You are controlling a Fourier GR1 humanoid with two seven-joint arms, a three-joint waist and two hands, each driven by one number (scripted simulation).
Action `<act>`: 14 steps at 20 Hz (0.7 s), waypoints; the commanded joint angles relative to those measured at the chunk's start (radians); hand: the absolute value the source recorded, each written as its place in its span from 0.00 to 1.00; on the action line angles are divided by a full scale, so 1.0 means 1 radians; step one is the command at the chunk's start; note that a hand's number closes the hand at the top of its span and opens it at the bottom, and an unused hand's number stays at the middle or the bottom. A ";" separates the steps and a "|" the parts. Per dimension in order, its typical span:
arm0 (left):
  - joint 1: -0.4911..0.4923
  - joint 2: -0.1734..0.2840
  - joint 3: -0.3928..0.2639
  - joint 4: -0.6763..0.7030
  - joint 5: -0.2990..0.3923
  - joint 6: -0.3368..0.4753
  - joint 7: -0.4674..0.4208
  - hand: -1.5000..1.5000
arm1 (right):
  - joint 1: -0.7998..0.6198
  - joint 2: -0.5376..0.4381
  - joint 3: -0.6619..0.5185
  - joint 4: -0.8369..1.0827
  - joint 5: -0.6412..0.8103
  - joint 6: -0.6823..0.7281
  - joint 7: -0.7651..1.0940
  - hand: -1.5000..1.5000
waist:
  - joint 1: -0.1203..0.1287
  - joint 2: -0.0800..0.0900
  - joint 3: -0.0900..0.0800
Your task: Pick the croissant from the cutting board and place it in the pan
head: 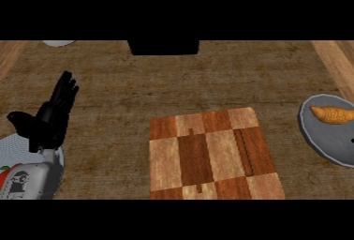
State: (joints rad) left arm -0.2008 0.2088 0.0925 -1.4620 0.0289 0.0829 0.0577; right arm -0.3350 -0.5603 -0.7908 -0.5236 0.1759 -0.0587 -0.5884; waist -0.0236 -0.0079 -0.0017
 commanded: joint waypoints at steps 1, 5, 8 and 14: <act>0.038 0.011 0.017 -0.017 0.012 -0.013 -0.015 0.50 | 0.160 0.014 -0.034 -0.129 -0.097 0.189 -0.039 0.00 | -0.017 -0.006 -0.002; 0.027 0.012 0.018 -0.029 0.002 0.004 0.019 0.50 | 0.316 0.087 -0.026 -0.340 -0.144 0.279 -0.030 0.00 | -0.028 -0.008 -0.004; 0.009 0.026 0.040 -0.015 0.017 -0.004 0.020 0.50 | 0.429 0.134 -0.032 -0.520 -0.185 0.328 0.036 0.00 | -0.032 -0.005 -0.006; 0.018 0.022 0.038 0.000 0.039 -0.045 -0.014 0.50 | 0.671 0.287 -0.082 -0.933 -0.303 0.384 0.192 0.00 | -0.012 0.004 -0.004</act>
State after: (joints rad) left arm -0.1783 0.2341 0.1247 -1.4998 0.0480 0.0690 0.0837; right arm 0.2143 -0.3642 -0.8608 -1.2104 -0.0681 0.2984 -0.5043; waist -0.0470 -0.0106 -0.0062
